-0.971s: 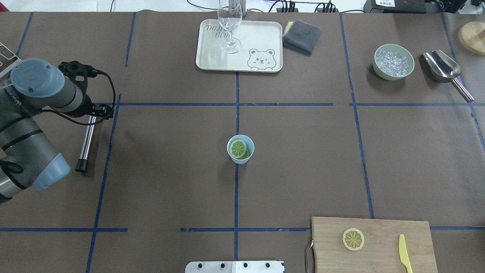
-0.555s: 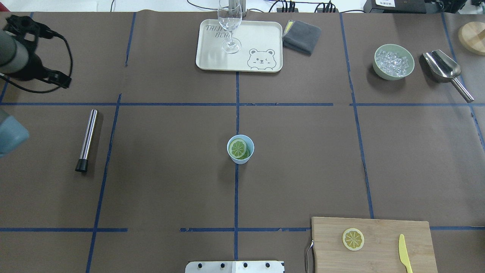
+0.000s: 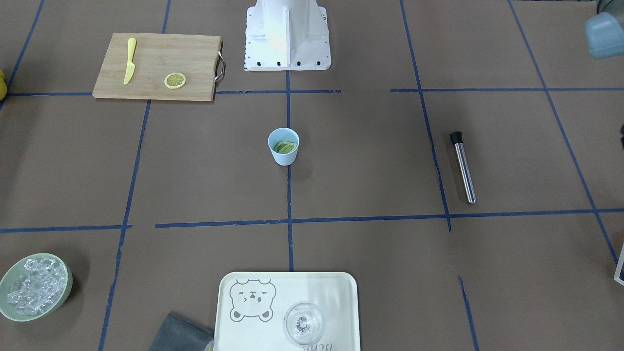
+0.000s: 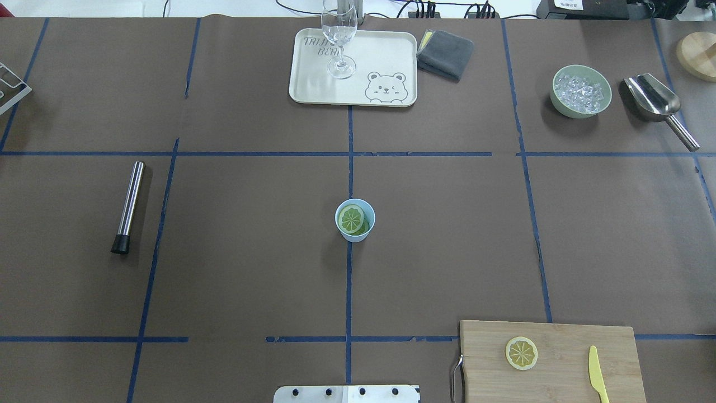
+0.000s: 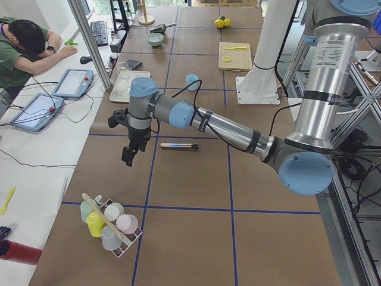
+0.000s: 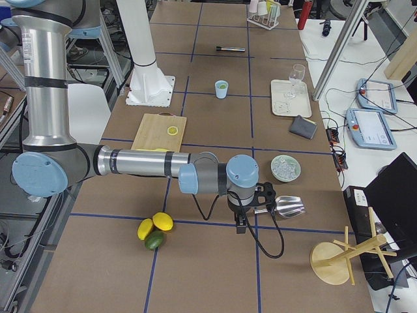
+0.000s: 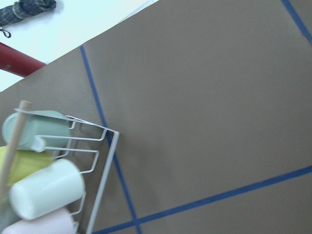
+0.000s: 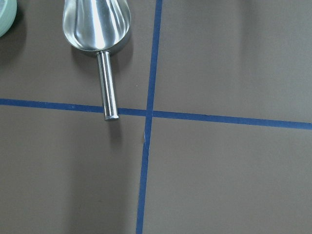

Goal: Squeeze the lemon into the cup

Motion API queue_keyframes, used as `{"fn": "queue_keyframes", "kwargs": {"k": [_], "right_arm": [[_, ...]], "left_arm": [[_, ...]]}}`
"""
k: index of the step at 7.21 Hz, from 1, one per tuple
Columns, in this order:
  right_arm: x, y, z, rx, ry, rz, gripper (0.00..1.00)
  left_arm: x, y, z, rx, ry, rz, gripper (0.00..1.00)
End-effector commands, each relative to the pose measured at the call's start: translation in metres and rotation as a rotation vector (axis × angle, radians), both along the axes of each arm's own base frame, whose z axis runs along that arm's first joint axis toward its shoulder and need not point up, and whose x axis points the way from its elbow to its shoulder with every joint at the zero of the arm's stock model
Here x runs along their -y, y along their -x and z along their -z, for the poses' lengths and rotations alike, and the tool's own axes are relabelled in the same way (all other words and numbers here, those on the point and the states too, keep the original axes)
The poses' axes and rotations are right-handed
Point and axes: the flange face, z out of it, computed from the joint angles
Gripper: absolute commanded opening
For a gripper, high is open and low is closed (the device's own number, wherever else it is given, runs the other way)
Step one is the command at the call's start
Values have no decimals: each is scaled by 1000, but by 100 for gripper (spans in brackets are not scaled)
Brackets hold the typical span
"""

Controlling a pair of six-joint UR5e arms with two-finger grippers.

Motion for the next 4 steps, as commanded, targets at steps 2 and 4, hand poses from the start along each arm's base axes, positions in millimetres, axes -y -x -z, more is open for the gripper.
{"fn": "queue_keyframes", "kwargs": {"k": [2, 4], "right_arm": [[-1, 0, -4, 2, 8, 0, 100], [-1, 0, -4, 3, 8, 0, 100]], "left_arm": [[-49, 18, -80, -61, 144, 16, 100], [-79, 16, -89, -93, 173, 17, 100]]}}
